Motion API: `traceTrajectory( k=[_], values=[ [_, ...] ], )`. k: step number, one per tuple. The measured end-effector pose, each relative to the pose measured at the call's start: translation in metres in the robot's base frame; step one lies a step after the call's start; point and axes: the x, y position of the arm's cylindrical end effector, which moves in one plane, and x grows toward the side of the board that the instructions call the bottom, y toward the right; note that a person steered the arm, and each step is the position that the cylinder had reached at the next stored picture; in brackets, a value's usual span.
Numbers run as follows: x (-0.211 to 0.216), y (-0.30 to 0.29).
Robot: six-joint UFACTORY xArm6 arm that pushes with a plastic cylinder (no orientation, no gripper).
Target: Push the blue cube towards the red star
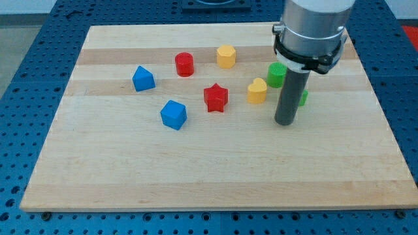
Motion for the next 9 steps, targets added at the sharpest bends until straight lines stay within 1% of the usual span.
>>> traceTrajectory(
  k=[2, 3, 4, 5, 6, 7, 8, 9],
  values=[
    [-0.015, 0.026],
    [-0.016, 0.026],
    [0.02, 0.006],
    [0.029, -0.079],
    [0.029, -0.171],
    [0.029, -0.23],
    [0.014, -0.282],
    [-0.012, -0.275]
  ],
)
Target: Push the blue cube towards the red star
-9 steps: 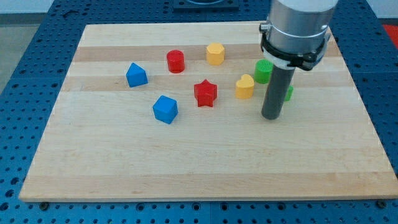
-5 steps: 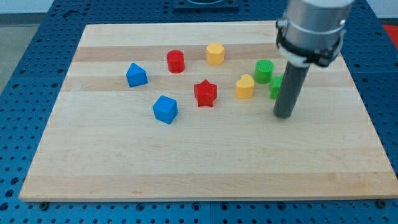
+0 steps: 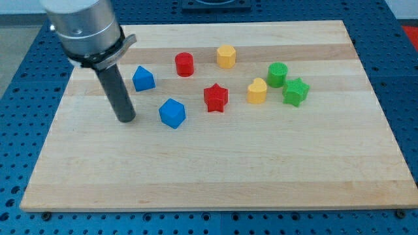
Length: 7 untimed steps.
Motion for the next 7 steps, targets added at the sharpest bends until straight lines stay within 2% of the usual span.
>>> traceTrajectory(
  k=[2, 3, 4, 5, 7],
  values=[
    [0.033, 0.085],
    [0.031, 0.097],
    [0.012, 0.077],
    [0.007, 0.083],
    [0.005, 0.14]
  ],
)
